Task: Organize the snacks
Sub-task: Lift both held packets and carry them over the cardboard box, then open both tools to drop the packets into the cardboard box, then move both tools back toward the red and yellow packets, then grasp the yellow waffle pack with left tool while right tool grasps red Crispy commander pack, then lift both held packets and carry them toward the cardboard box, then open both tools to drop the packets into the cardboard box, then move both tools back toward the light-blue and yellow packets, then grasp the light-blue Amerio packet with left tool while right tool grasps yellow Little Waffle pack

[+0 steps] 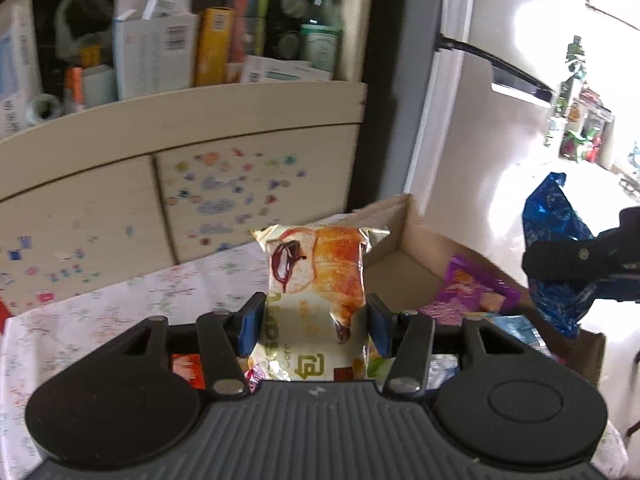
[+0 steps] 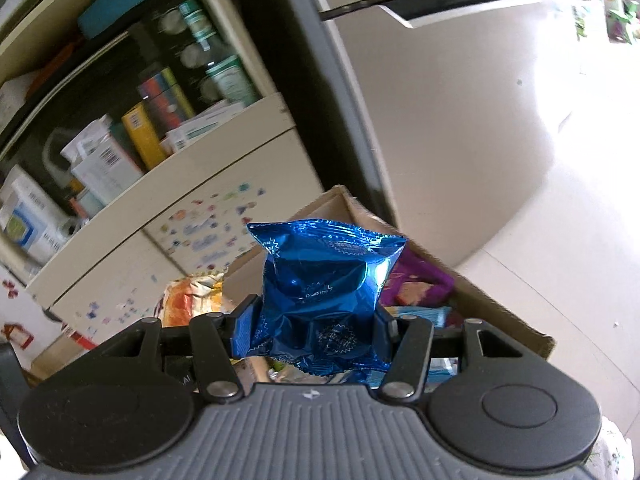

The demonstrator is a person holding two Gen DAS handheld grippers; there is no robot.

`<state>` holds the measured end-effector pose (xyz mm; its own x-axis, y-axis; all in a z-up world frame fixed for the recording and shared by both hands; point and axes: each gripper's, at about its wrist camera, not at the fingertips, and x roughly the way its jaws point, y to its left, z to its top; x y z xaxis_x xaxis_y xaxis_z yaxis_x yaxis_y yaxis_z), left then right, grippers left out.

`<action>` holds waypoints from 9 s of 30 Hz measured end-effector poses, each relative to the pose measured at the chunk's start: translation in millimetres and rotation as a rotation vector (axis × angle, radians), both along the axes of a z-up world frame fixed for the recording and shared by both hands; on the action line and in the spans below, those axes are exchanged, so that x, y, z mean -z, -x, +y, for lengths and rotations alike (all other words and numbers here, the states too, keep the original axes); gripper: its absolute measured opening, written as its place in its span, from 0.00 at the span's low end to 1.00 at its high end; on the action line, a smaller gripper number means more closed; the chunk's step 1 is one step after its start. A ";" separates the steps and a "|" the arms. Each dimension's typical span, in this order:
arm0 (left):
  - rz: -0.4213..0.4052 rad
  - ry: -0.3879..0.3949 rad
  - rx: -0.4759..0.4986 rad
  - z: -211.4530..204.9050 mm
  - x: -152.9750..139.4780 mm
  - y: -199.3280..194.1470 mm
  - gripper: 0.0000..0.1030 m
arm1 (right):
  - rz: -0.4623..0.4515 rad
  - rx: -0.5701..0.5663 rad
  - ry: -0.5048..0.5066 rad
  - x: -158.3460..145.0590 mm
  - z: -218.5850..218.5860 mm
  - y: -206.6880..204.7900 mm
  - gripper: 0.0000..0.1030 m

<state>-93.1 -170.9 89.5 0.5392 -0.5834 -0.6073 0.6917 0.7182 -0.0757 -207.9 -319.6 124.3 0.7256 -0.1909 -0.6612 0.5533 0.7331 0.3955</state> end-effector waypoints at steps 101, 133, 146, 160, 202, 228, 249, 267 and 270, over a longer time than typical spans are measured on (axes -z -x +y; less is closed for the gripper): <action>0.151 -0.210 -0.106 153.0 89.7 -47.1 0.57 | 0.268 -0.469 0.053 112.4 160.7 -163.3 0.71; 0.153 0.015 -0.275 169.4 18.7 -47.3 0.47 | 0.087 -0.398 0.036 28.8 128.1 -91.3 0.71; 0.148 0.044 -0.287 155.7 7.4 -45.3 0.47 | 0.070 -0.353 0.026 19.9 112.8 -74.2 0.71; 0.140 0.094 -0.227 115.8 -3.8 -36.8 0.48 | 0.022 -0.260 0.046 3.5 82.0 -48.8 0.71; 0.144 0.141 0.165 -20.0 0.4 36.7 0.78 | 0.008 0.210 -0.027 9.0 -18.5 17.6 0.82; 0.068 -0.005 -0.134 100.7 -26.0 -40.7 0.87 | -0.109 -0.150 -0.174 8.2 36.6 -34.6 0.83; 0.154 -0.248 -0.071 57.7 87.9 -64.3 0.79 | -0.043 -0.288 -0.257 41.3 71.3 -99.9 0.79; 0.242 -0.170 -0.297 142.3 84.0 -96.8 0.59 | 0.117 -0.400 0.118 80.9 125.4 -159.8 0.71; 0.261 -0.156 -0.312 149.5 84.4 -99.5 0.58 | 0.137 -0.403 0.157 87.3 129.3 -168.8 0.71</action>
